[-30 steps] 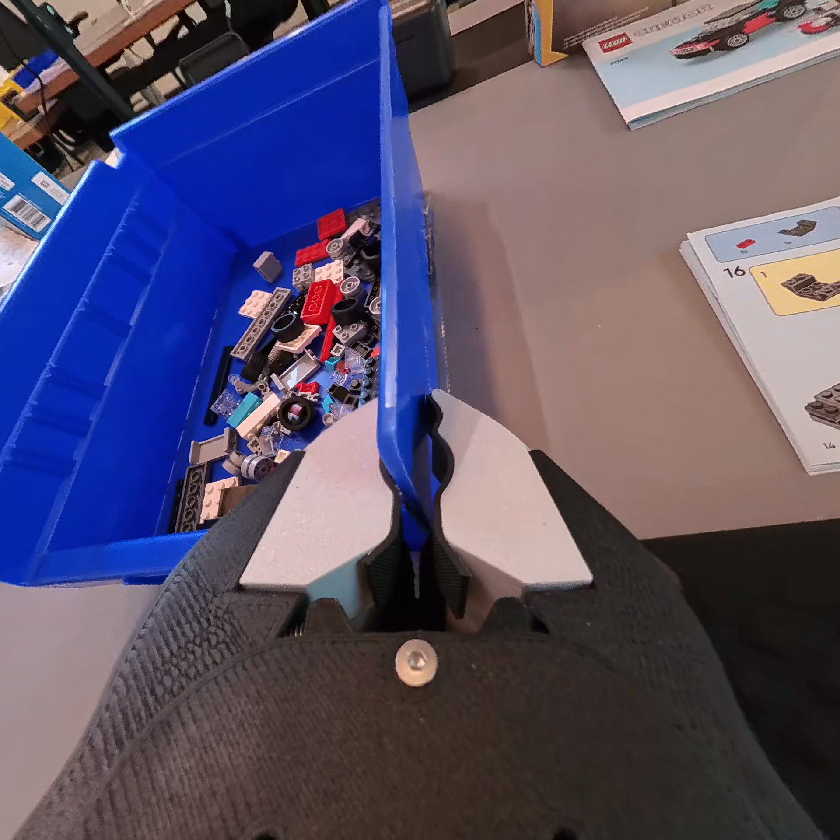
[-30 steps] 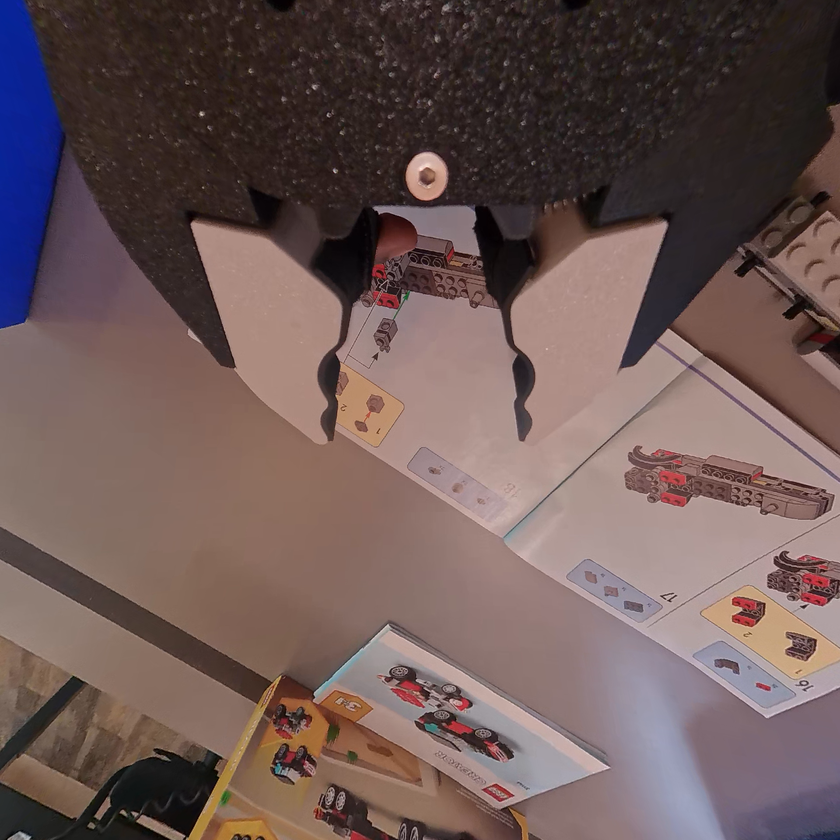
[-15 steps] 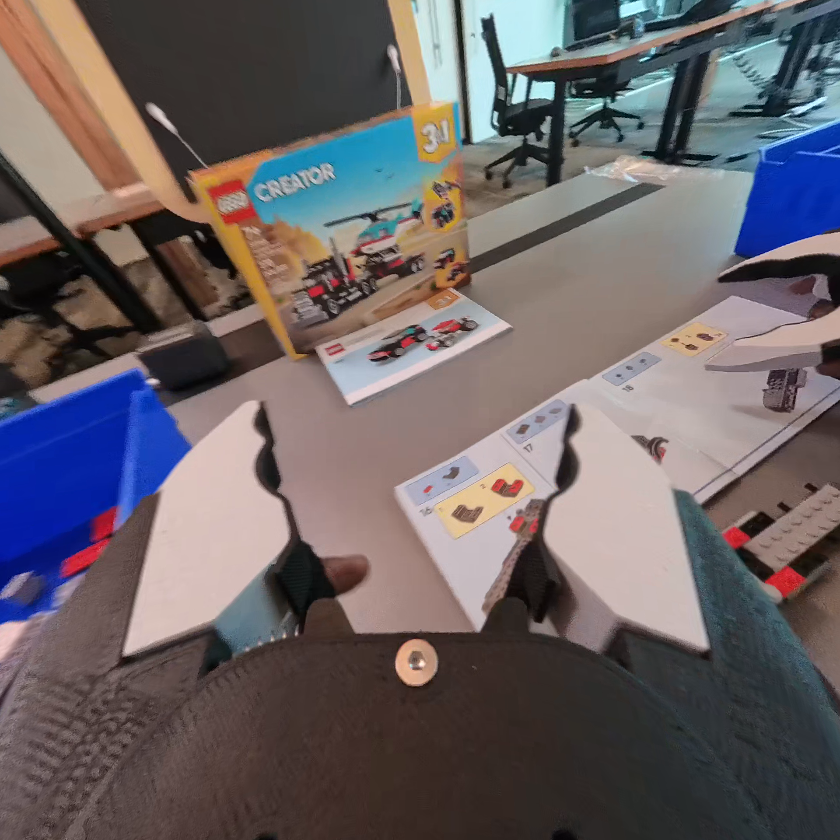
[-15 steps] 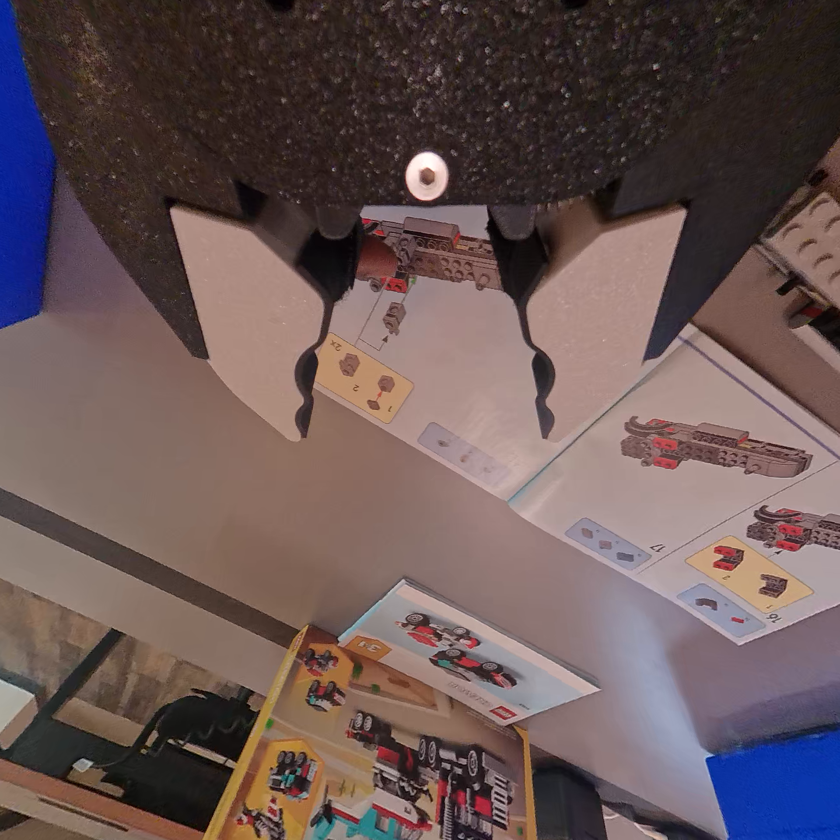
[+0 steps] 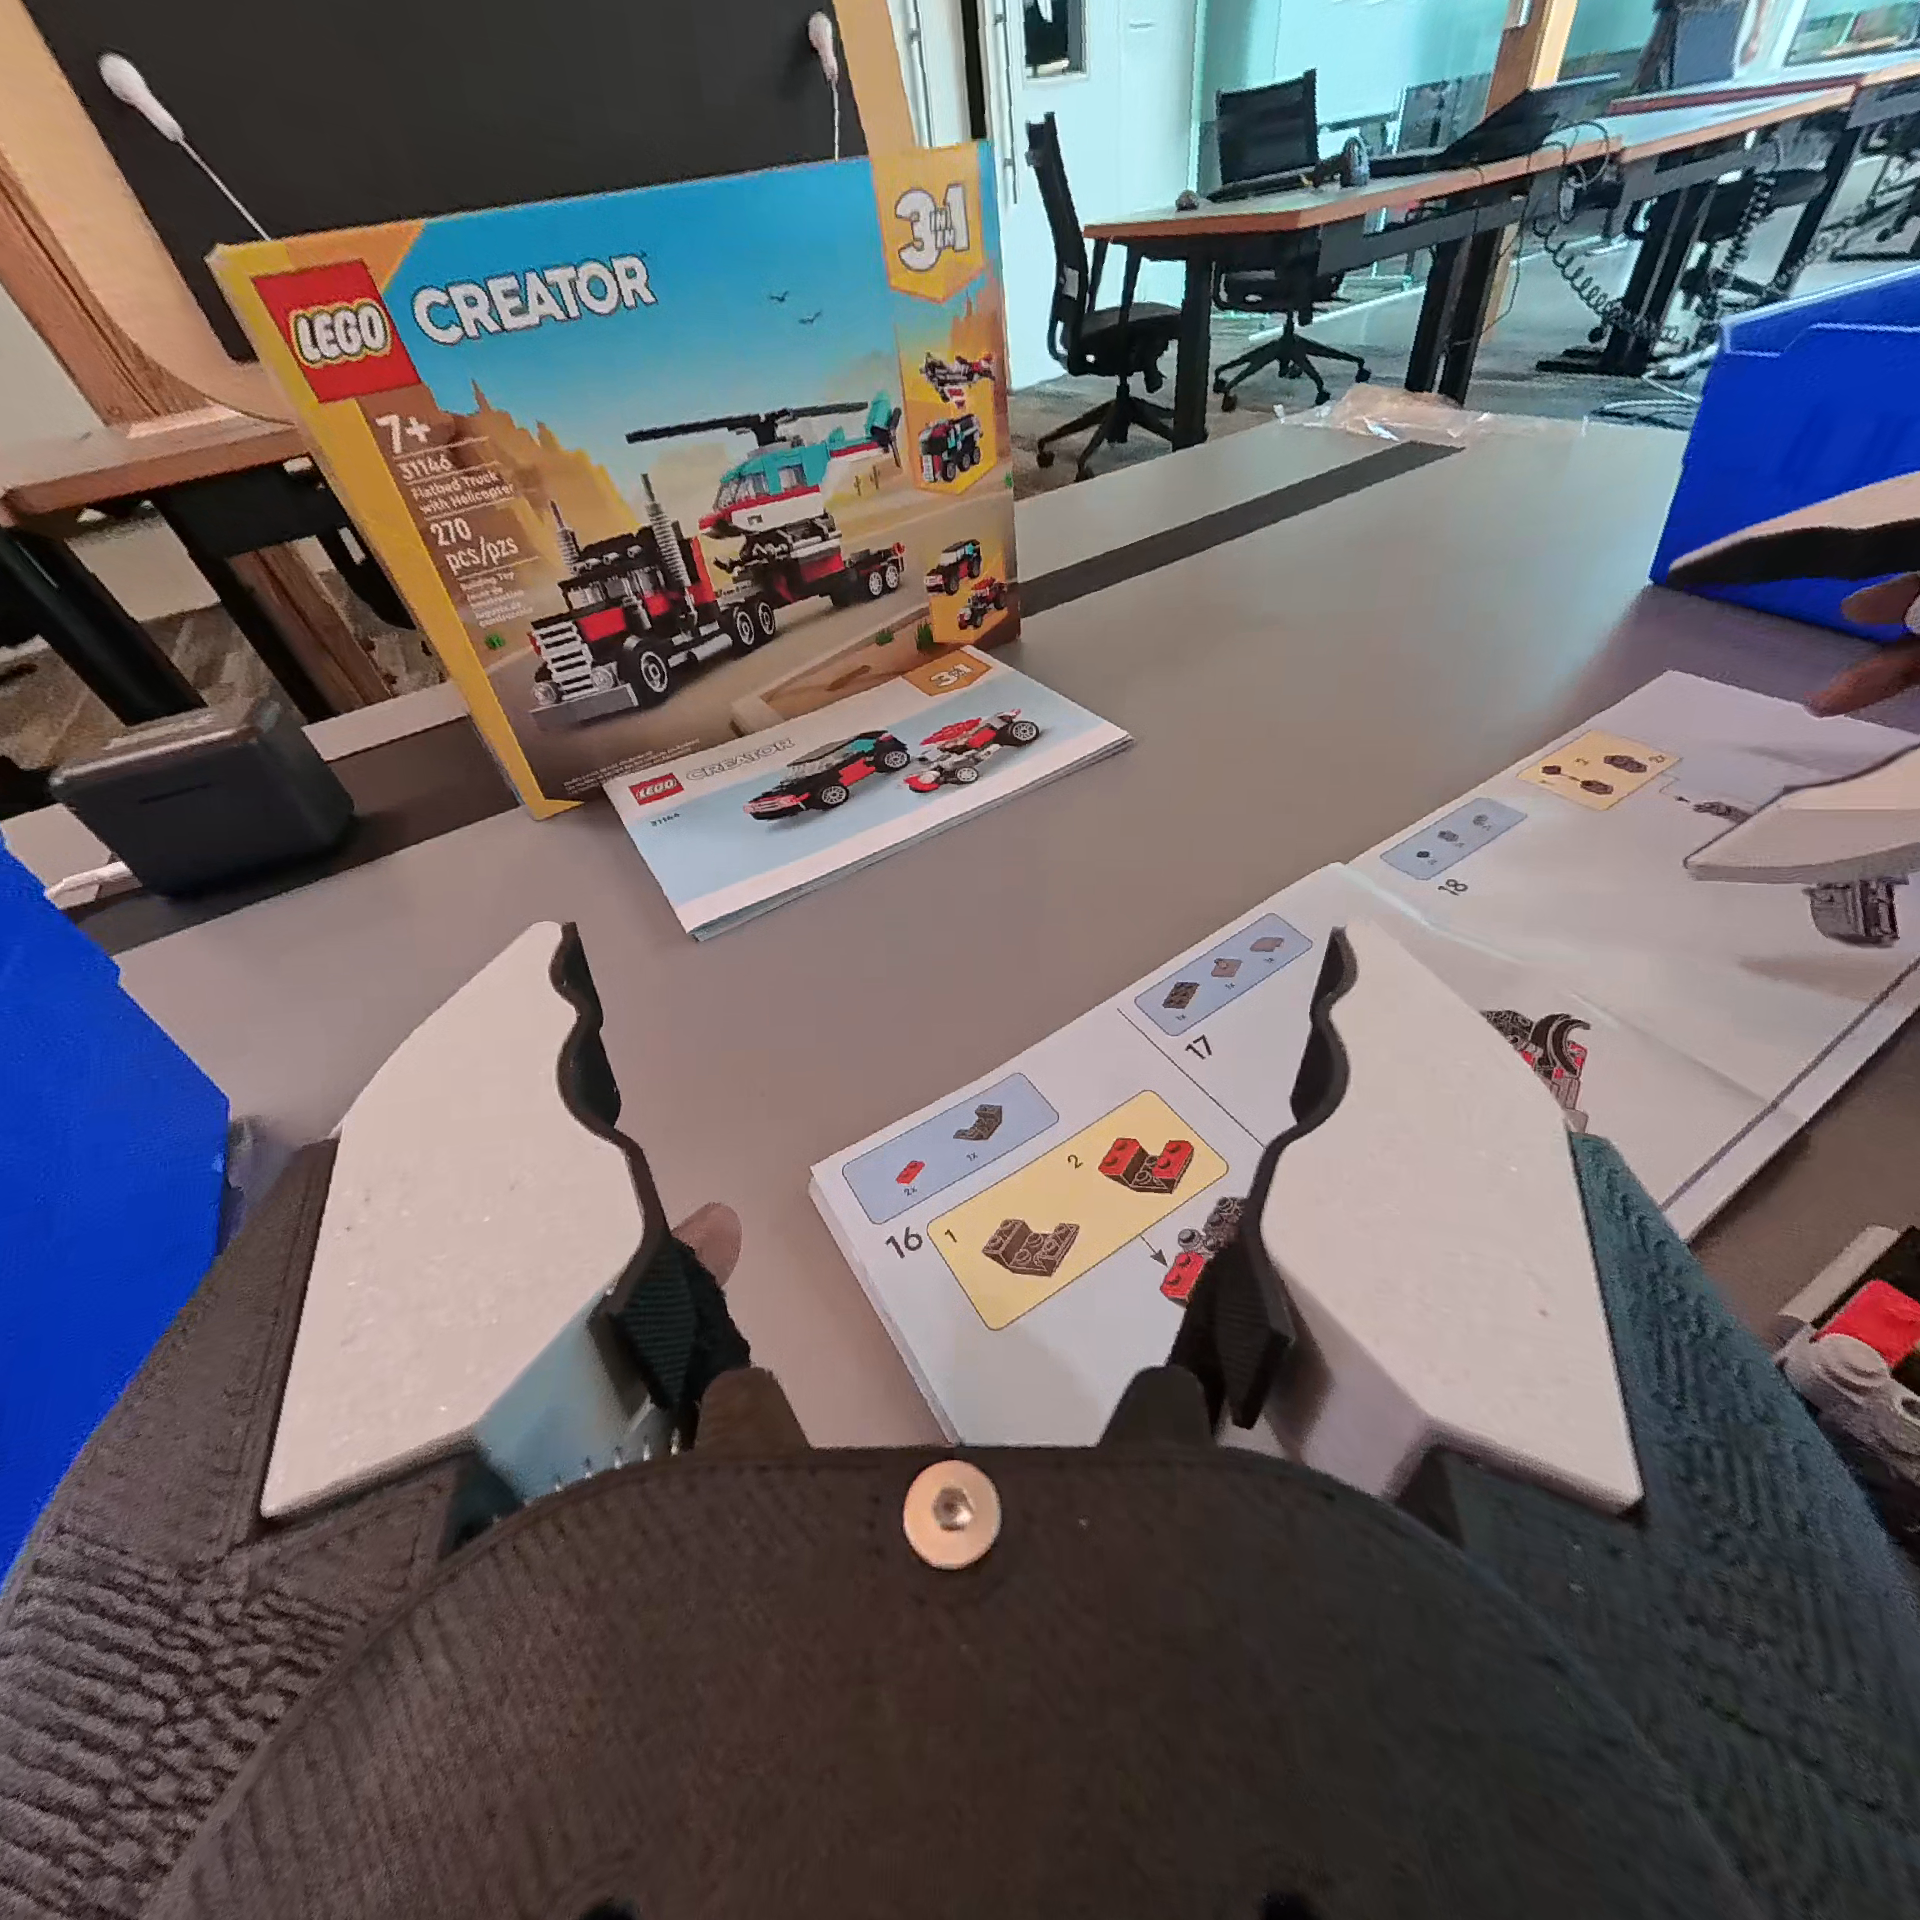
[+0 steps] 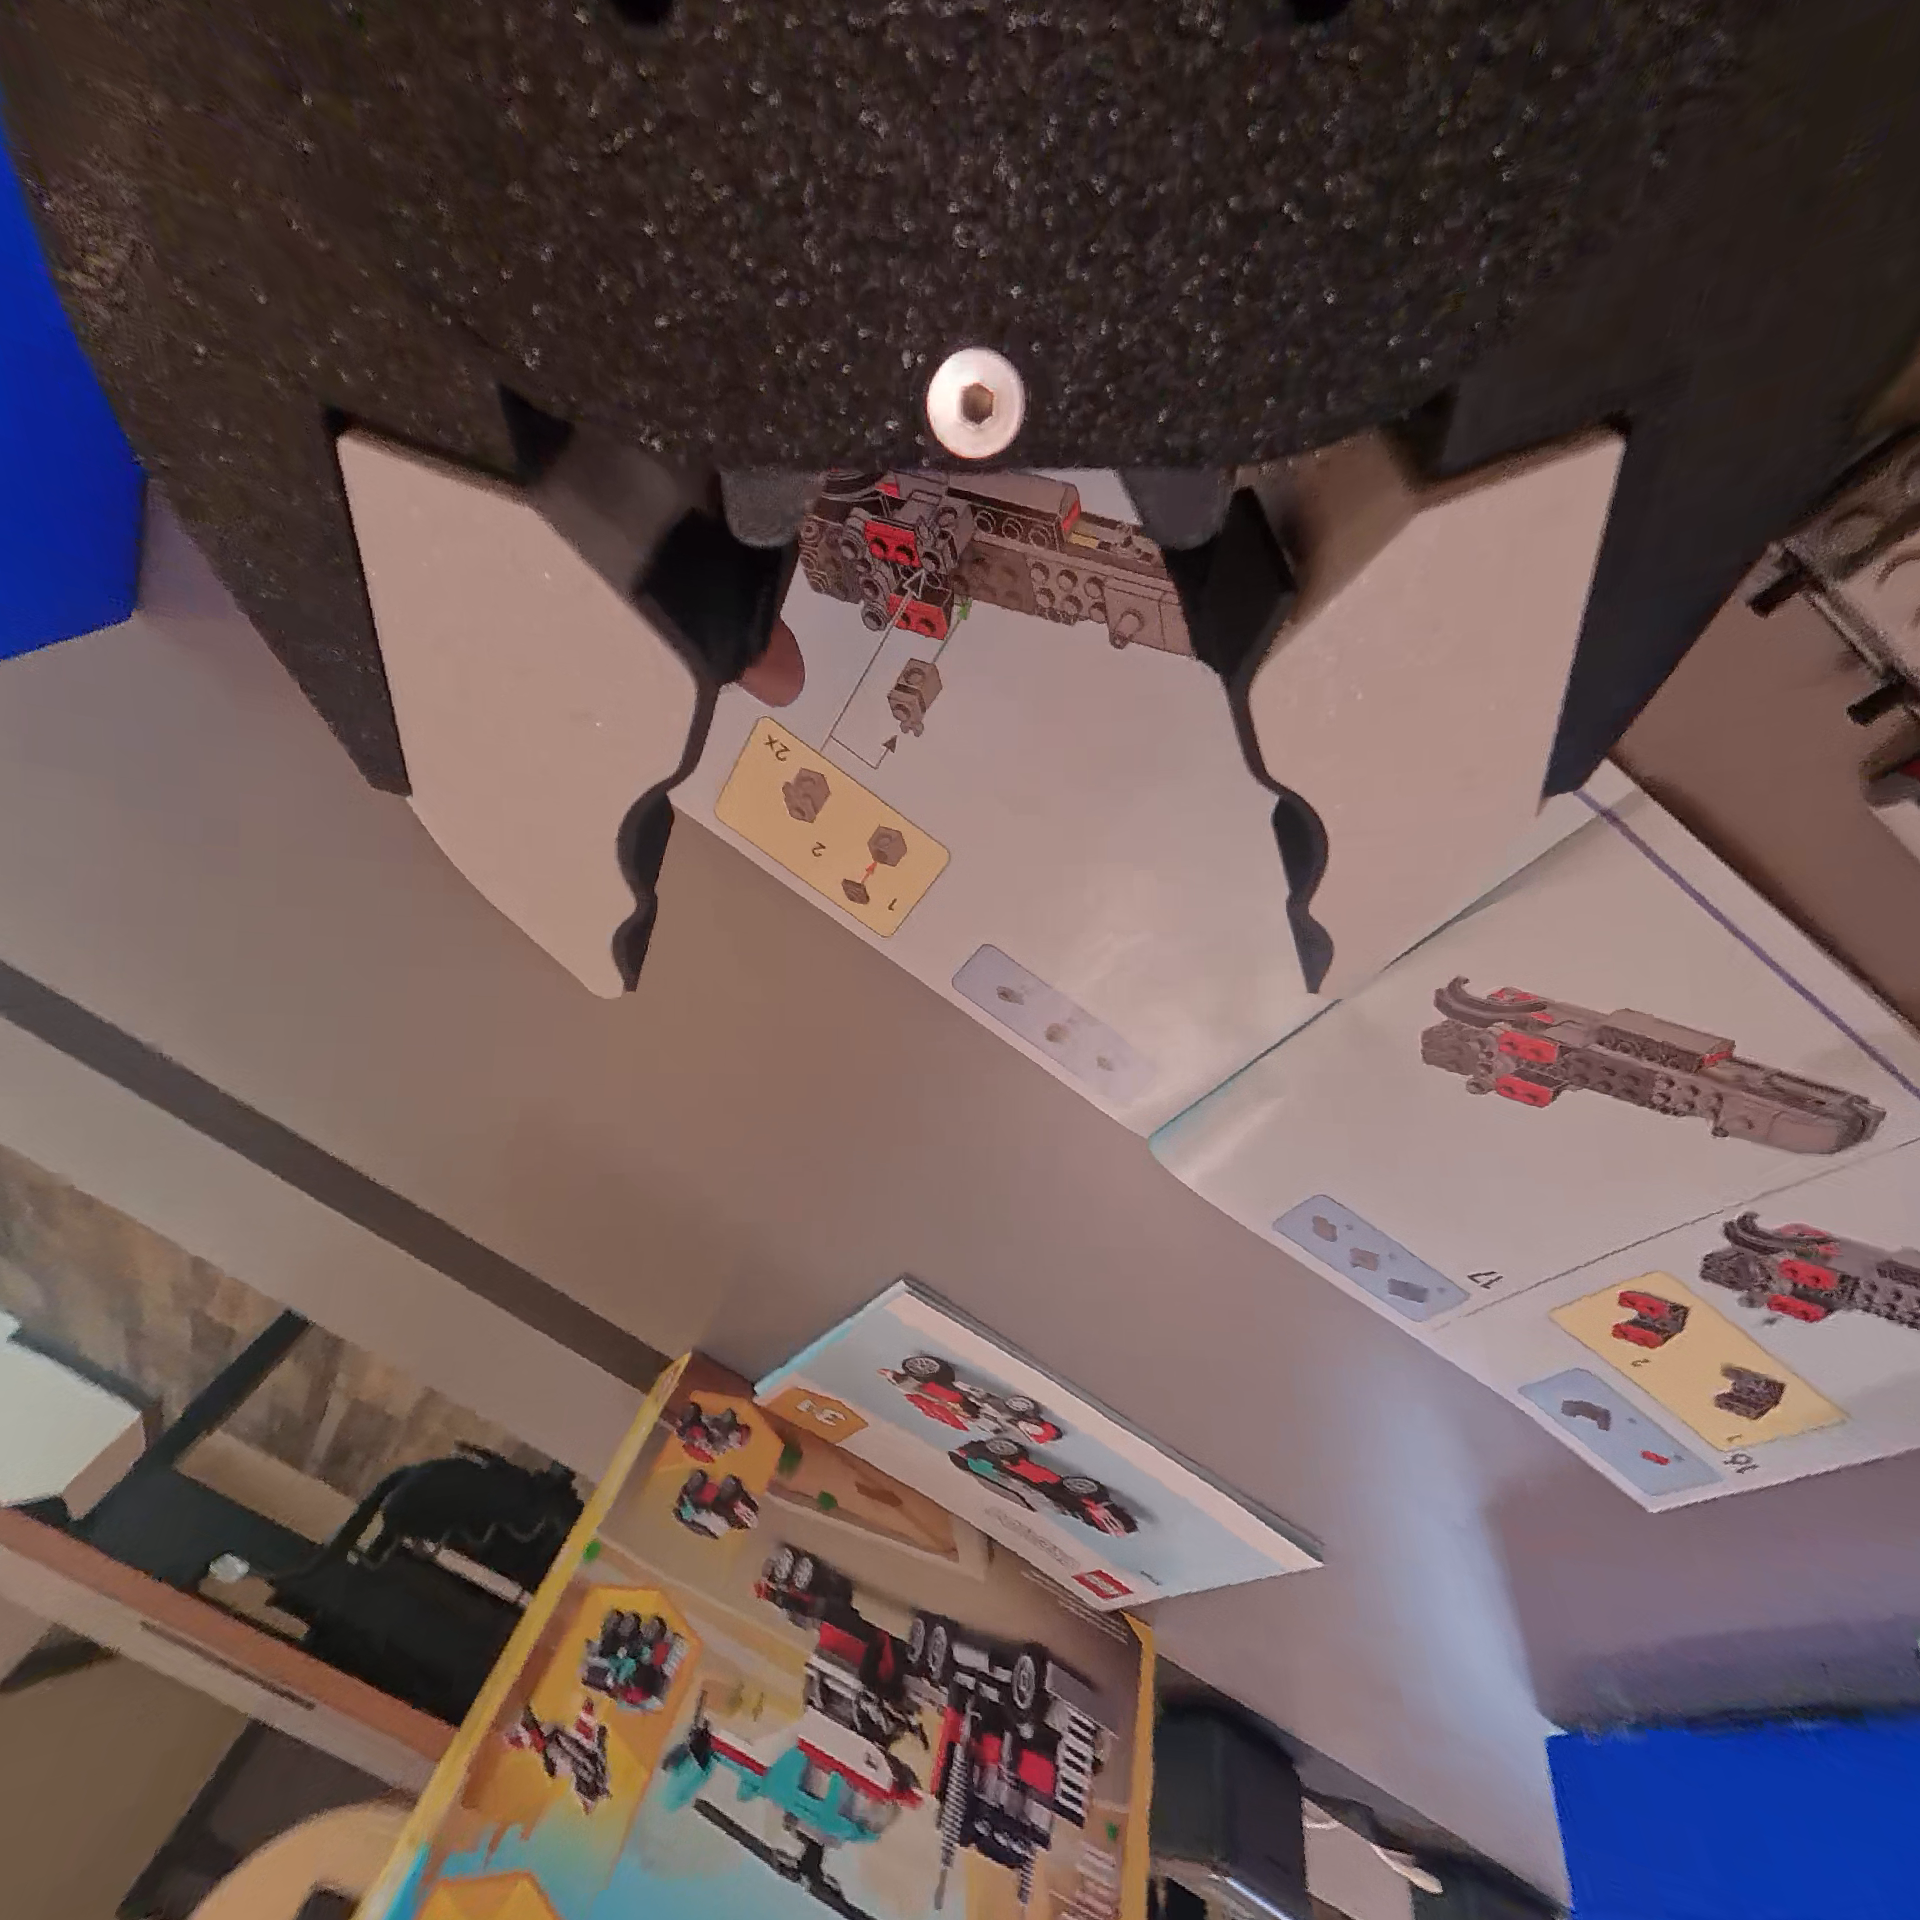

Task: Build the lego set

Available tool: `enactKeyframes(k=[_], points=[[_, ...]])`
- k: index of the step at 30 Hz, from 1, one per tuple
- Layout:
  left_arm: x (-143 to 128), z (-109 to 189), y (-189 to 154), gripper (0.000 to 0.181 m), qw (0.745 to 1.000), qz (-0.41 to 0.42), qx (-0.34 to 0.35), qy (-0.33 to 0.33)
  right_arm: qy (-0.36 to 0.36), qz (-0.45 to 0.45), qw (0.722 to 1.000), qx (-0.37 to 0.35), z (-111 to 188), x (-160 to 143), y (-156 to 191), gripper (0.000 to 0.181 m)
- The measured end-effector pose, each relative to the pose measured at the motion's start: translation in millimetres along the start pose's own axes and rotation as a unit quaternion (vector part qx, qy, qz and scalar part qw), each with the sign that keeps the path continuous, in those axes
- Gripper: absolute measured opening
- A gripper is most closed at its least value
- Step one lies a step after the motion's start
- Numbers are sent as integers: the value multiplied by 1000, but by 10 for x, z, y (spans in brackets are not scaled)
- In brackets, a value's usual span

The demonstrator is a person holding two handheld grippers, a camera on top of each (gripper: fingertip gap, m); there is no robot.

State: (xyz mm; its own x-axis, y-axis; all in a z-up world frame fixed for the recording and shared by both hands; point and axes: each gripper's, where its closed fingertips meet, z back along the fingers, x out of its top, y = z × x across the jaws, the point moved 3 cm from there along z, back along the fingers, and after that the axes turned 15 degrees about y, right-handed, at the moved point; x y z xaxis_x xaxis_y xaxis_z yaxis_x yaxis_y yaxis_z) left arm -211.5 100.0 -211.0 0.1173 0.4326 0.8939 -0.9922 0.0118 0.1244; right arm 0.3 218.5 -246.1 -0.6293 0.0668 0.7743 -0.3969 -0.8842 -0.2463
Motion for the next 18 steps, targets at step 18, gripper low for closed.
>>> enactKeyframes(k=[18], points=[[-104, 37, 153, 127, 997, 52, 50, 8, -38, 23, 999, 2, 57, 55, -19, 130]])
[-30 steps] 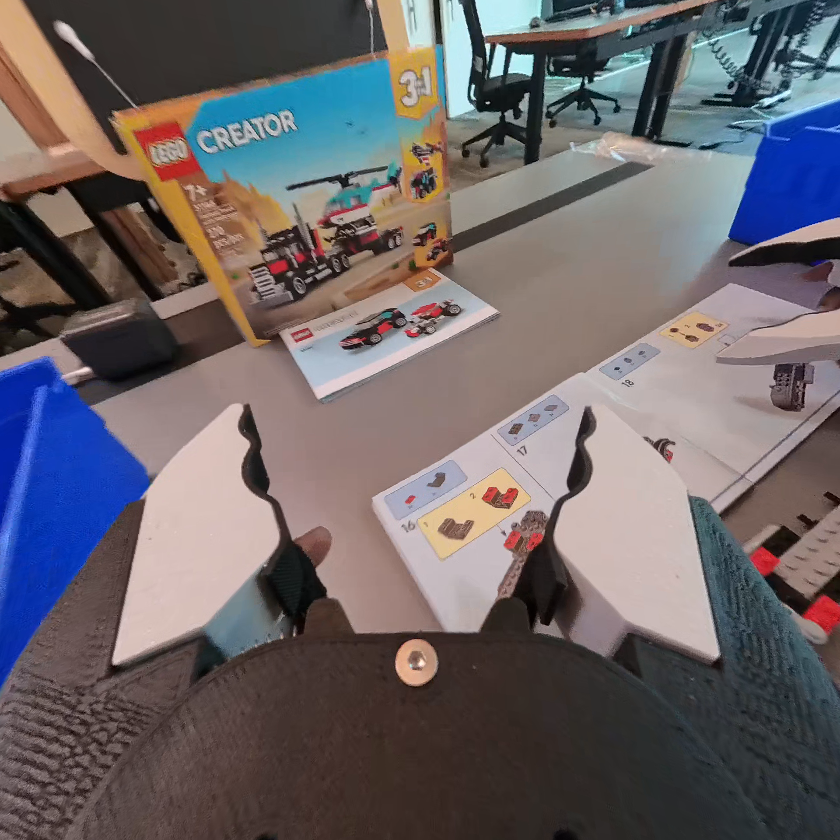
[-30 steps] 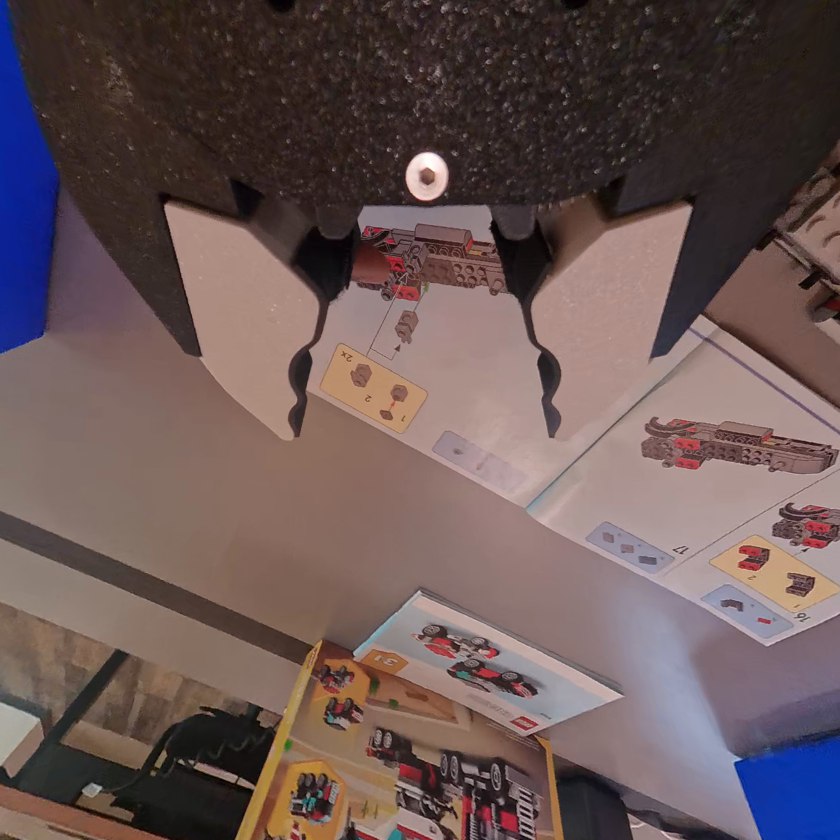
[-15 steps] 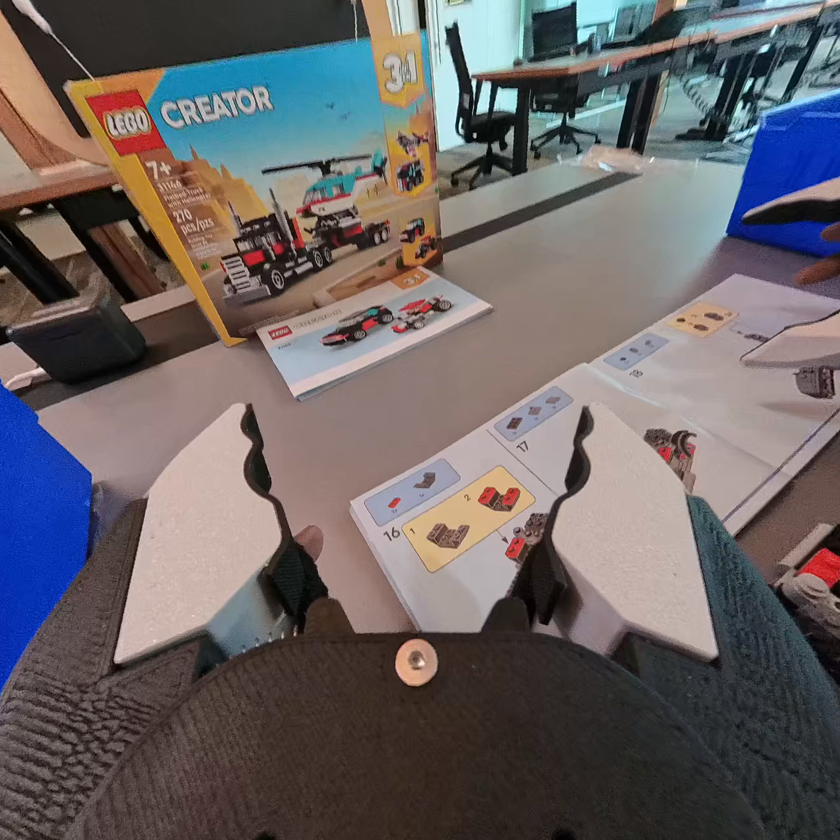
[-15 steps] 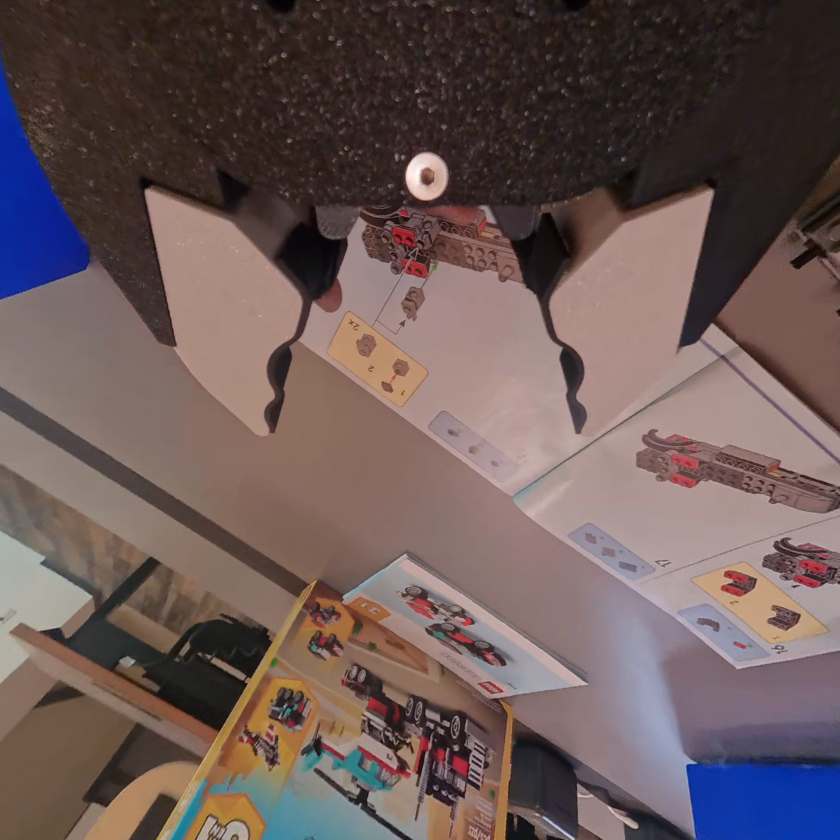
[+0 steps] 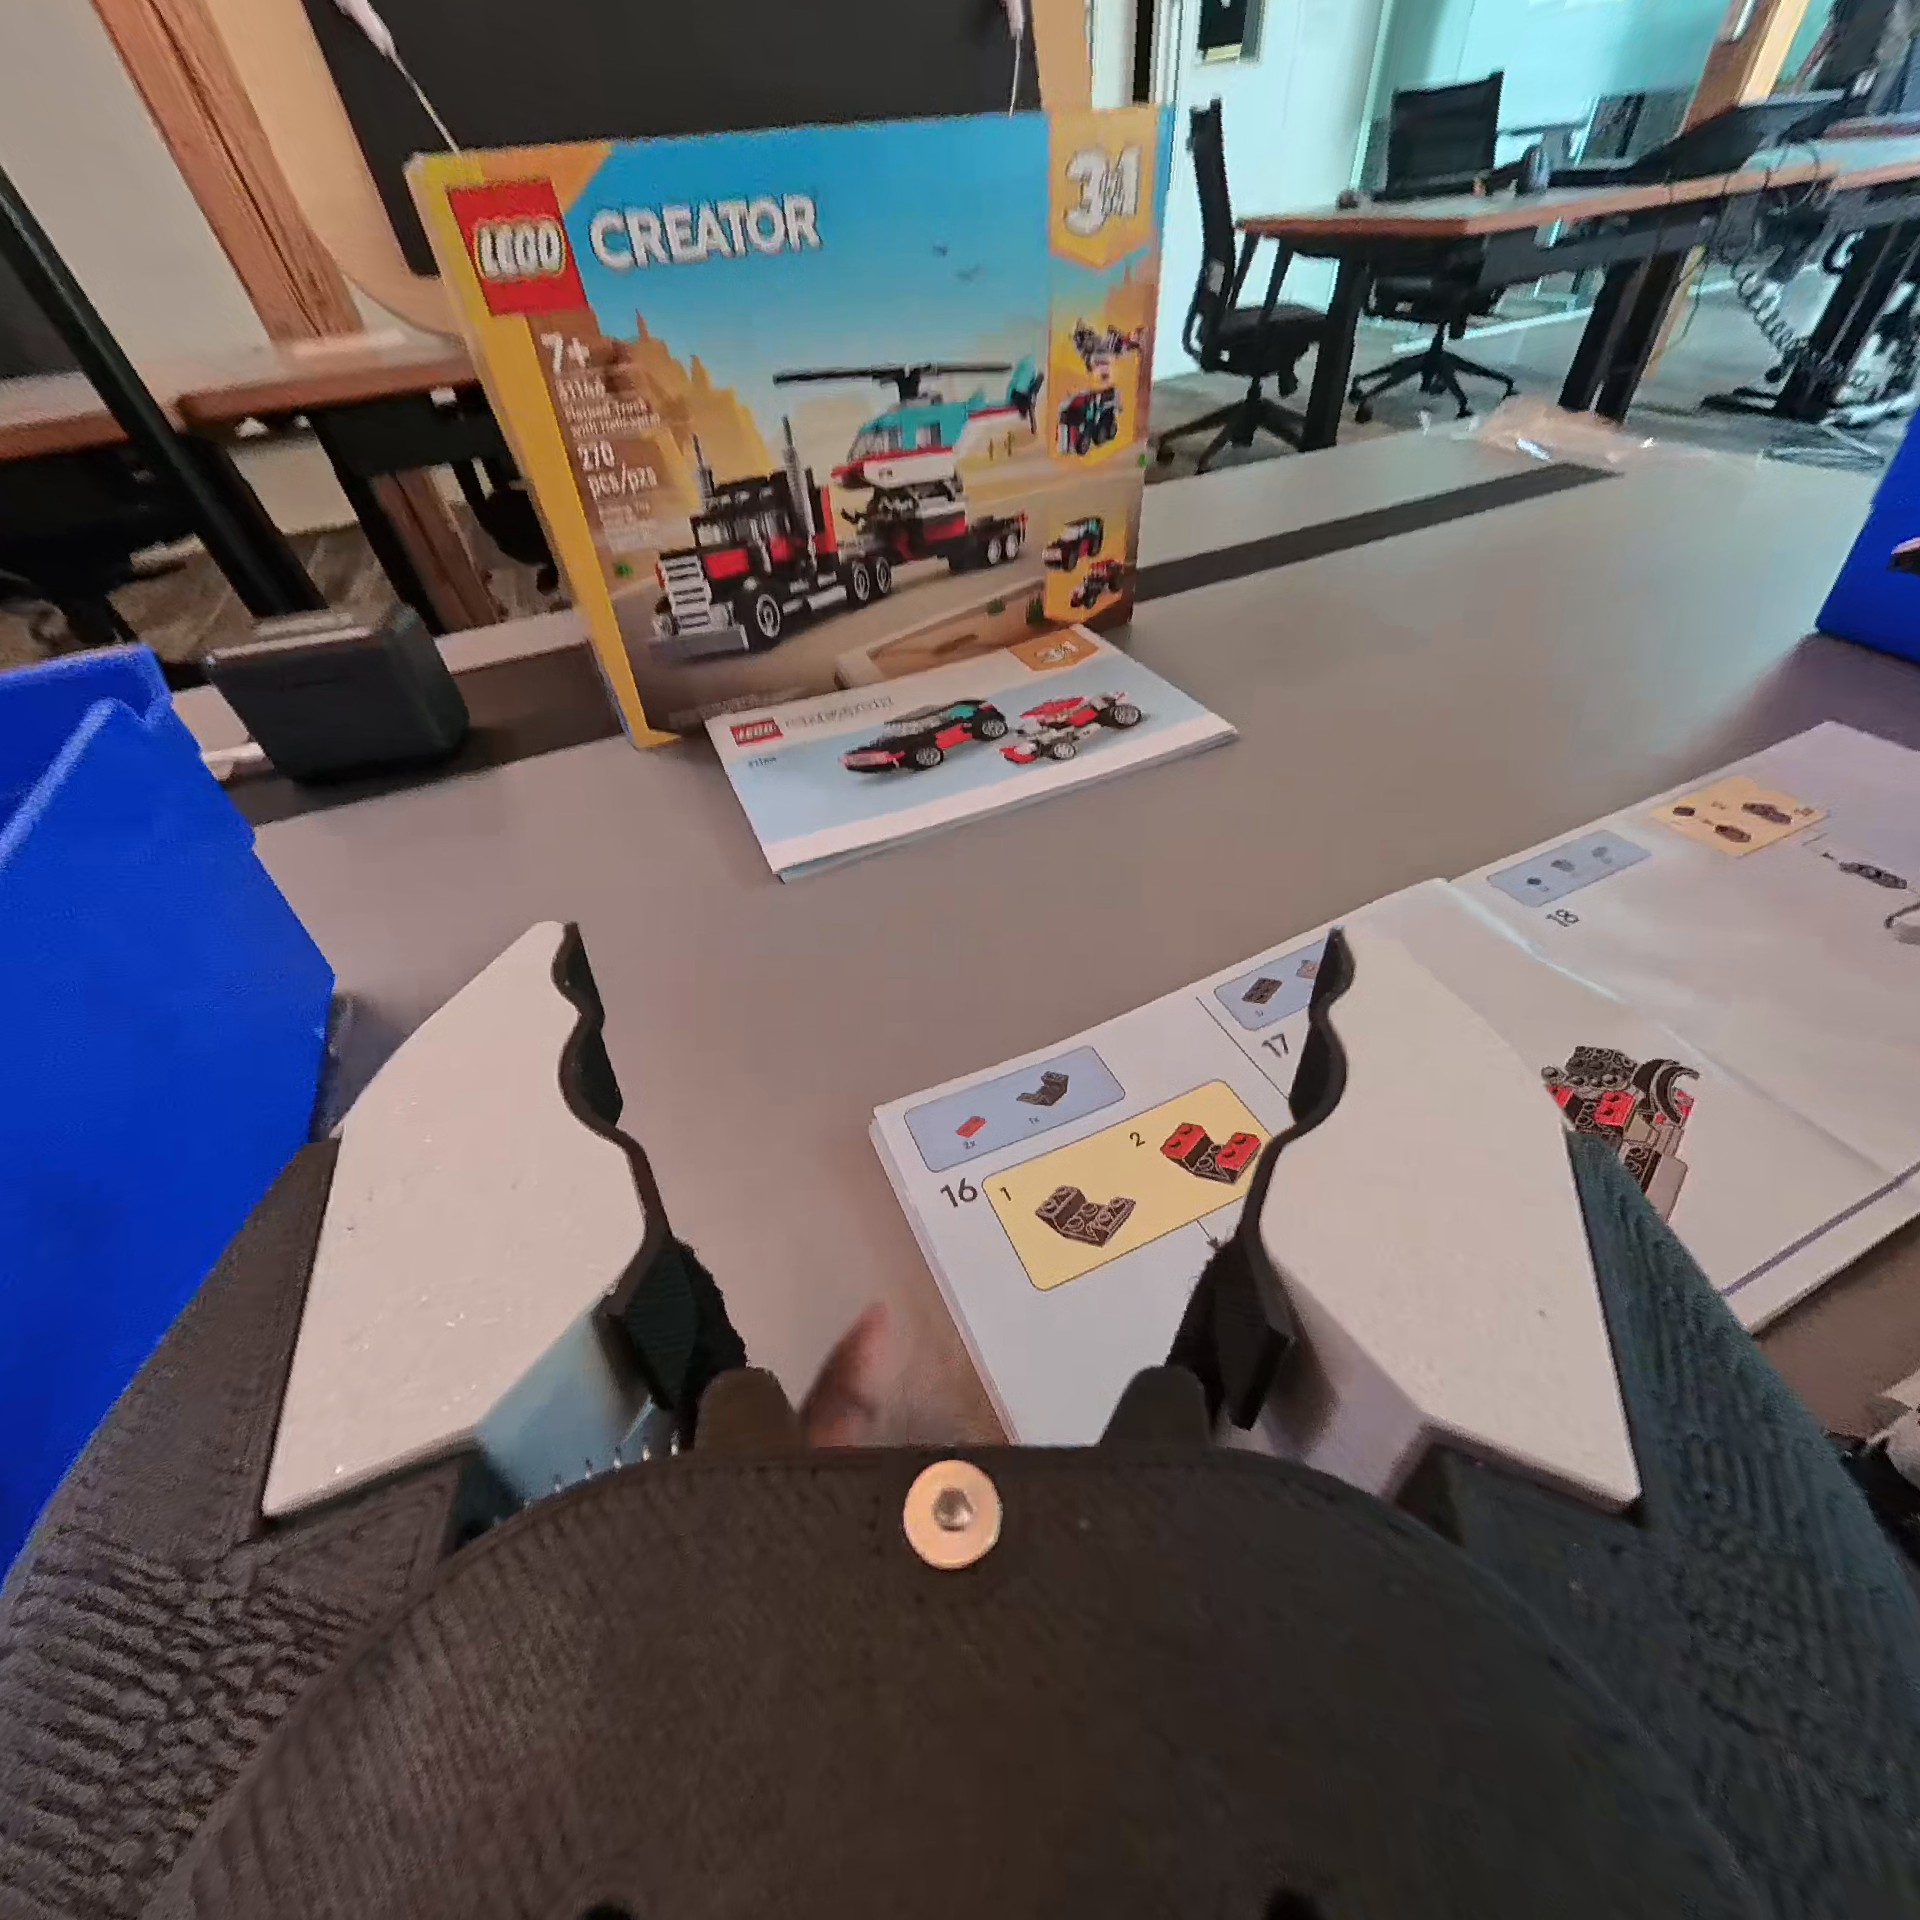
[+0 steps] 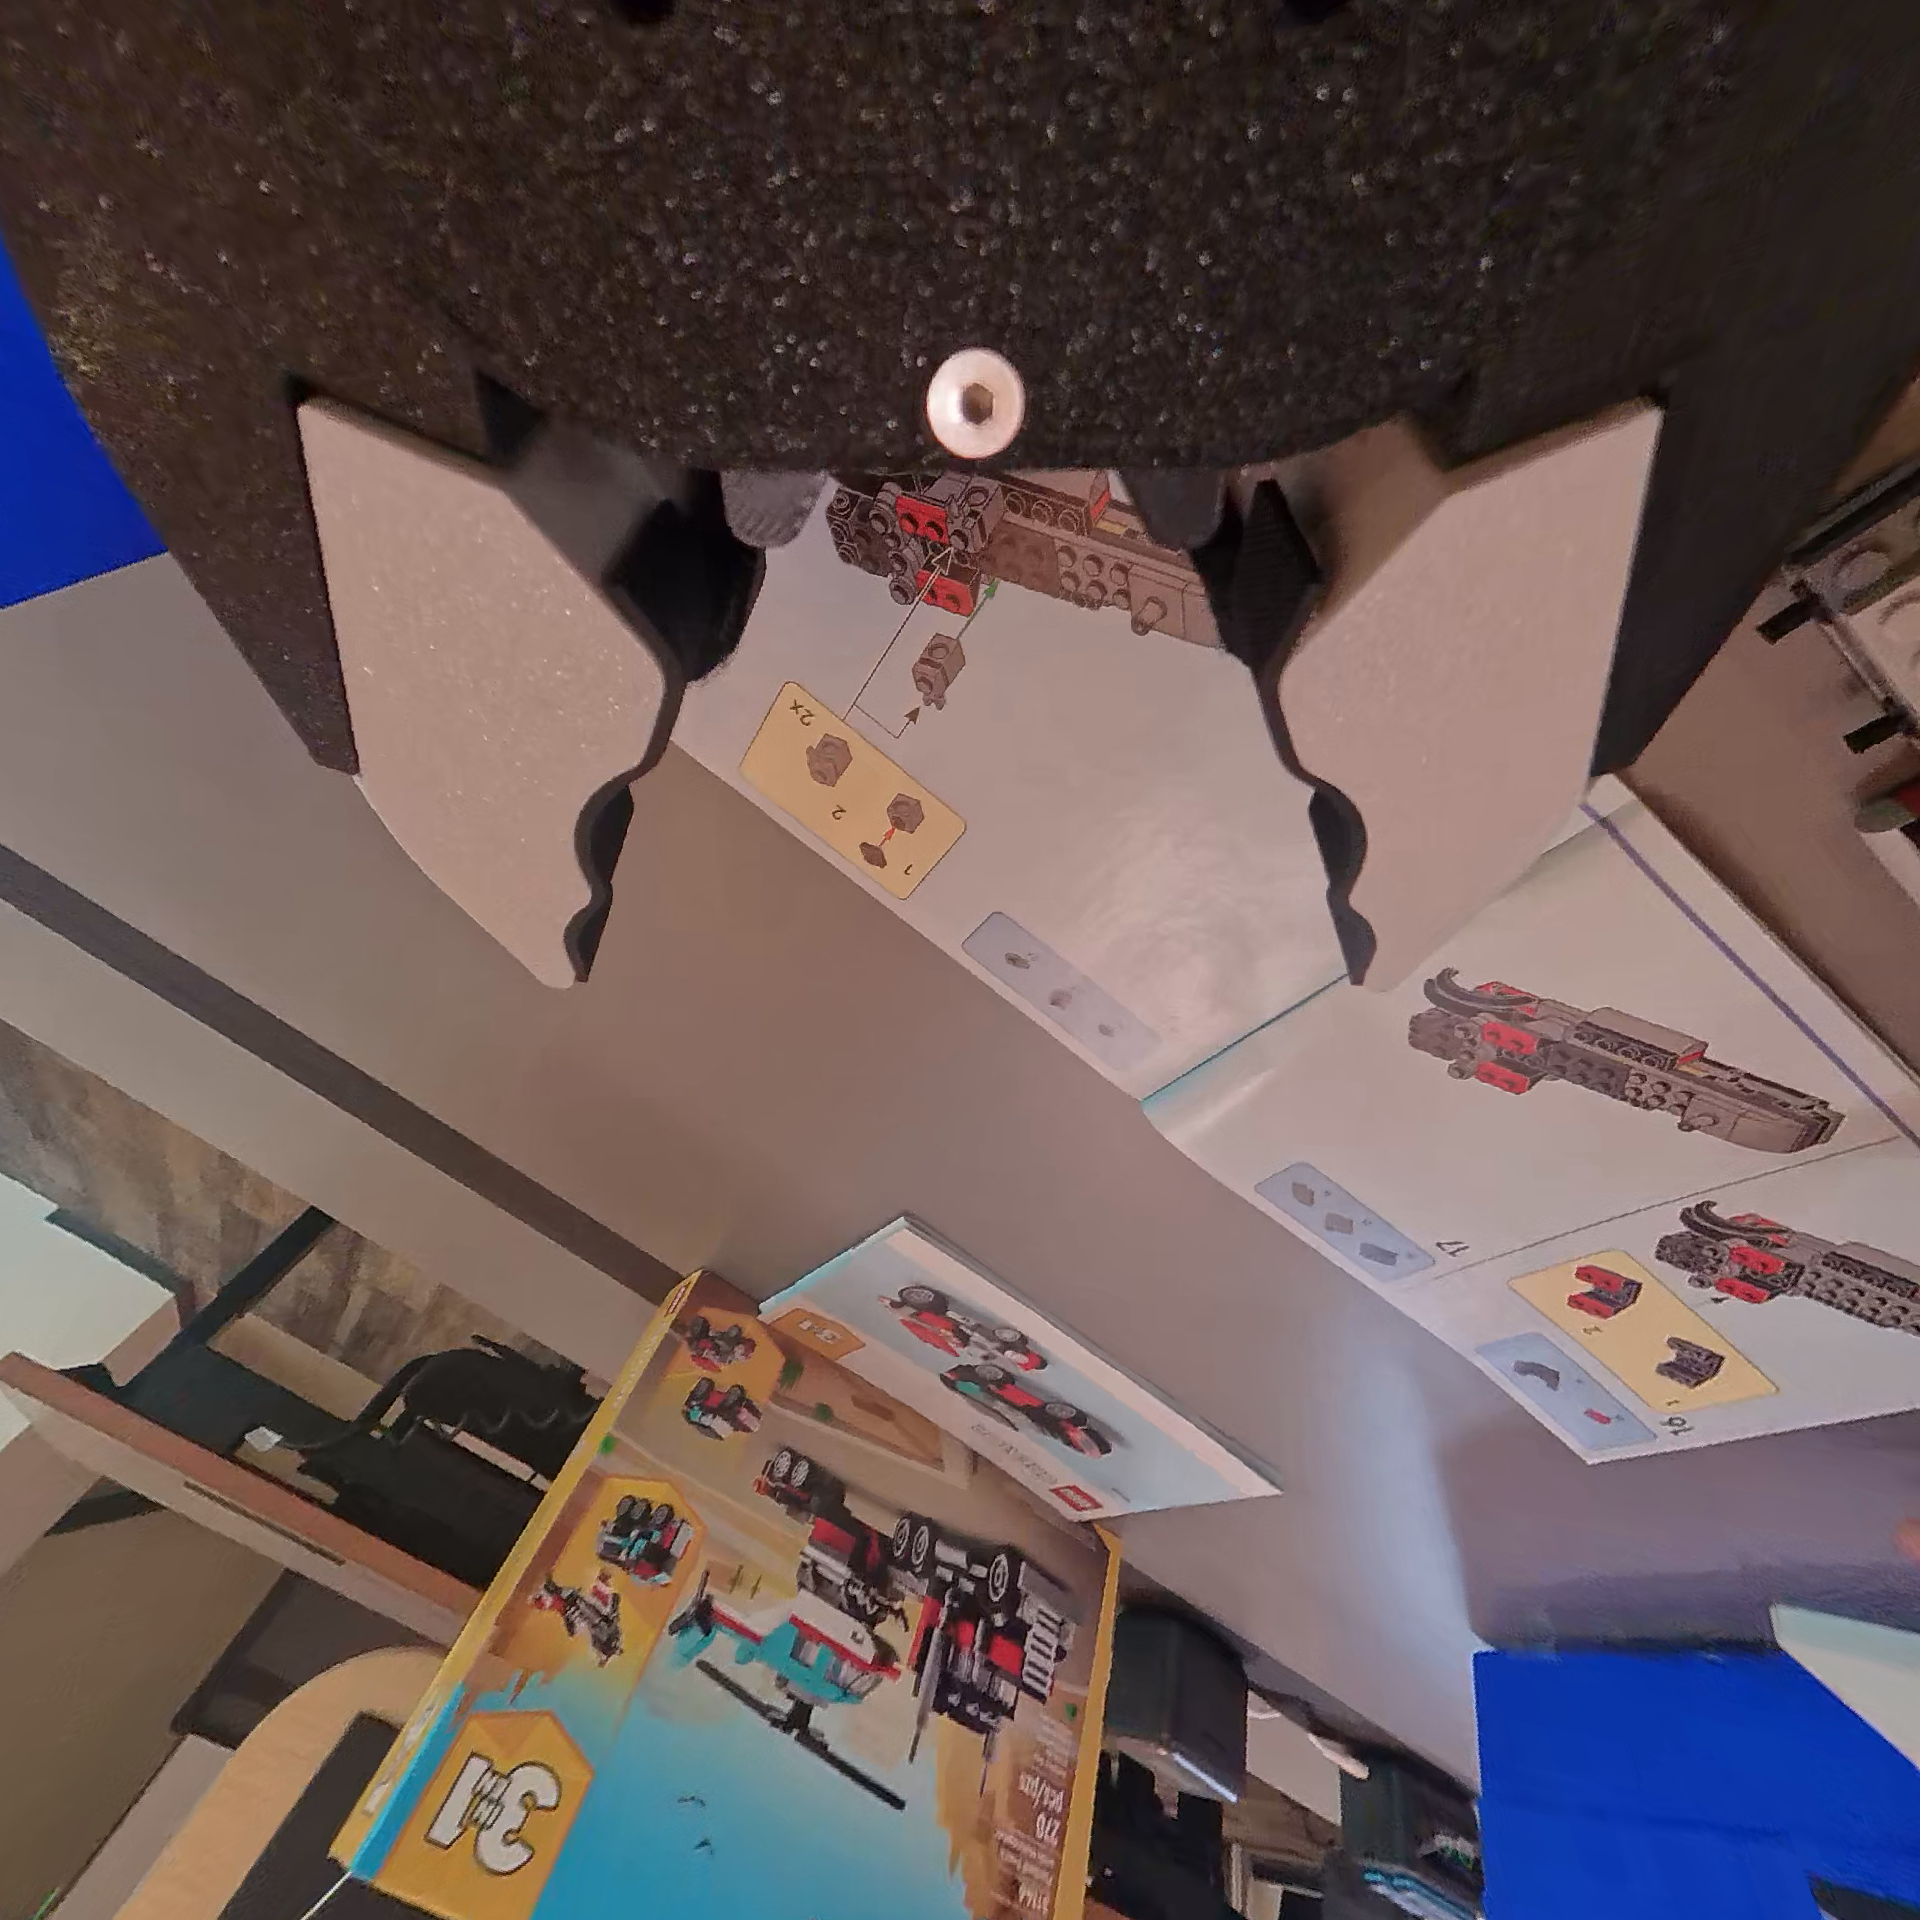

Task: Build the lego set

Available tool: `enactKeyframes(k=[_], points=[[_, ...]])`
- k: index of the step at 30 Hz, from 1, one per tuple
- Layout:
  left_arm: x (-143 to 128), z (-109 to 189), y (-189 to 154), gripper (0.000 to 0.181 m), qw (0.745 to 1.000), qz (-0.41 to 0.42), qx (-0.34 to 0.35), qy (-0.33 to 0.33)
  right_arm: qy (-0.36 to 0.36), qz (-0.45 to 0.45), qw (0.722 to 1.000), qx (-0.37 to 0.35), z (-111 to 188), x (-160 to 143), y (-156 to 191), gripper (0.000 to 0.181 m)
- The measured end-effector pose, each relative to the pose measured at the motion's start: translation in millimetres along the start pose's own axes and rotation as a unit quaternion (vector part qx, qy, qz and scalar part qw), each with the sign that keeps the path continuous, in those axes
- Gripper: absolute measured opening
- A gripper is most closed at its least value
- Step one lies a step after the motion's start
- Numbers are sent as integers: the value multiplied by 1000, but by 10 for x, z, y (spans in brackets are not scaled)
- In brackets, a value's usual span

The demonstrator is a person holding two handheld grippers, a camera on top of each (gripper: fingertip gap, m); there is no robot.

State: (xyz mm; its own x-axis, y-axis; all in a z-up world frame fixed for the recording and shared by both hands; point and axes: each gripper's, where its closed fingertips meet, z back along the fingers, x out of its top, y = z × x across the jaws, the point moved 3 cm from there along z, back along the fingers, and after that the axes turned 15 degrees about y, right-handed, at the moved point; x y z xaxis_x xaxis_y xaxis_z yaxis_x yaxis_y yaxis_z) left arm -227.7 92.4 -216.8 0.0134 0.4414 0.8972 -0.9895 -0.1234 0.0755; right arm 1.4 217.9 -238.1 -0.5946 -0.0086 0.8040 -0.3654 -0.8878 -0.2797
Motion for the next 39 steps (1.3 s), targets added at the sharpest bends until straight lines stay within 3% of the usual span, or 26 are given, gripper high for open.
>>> enactKeyframes(k=[7, 9, 12, 21, 26, 39], points=[[58, 59, -94, 136, 998, -54, 2, -37, 55, 12, 998, 5, -46, -104, 33, 143], [70, 64, -136, 145, 998, -48, -12, -43, 59, 15, 998, 8, -58, -119, 56, 148], [56, 86, -126, 145, 998, -36, -22, -44, 67, 19, 998, 3, -68, -135, 53, 148], [47, 101, -123, 145, 996, -78, 14, -44, 42, -8, 999, -23, -23, -106, -55, 148], [-26, 47, -146, 145, 992, -120, 35, -9, 42, -2, 999, -31, -12, -104, -59, 146], [-13, 46, -211, 145, 994, -105, 12, -13, -29, -19, 998, -51, 152, -11, -90, 140]])
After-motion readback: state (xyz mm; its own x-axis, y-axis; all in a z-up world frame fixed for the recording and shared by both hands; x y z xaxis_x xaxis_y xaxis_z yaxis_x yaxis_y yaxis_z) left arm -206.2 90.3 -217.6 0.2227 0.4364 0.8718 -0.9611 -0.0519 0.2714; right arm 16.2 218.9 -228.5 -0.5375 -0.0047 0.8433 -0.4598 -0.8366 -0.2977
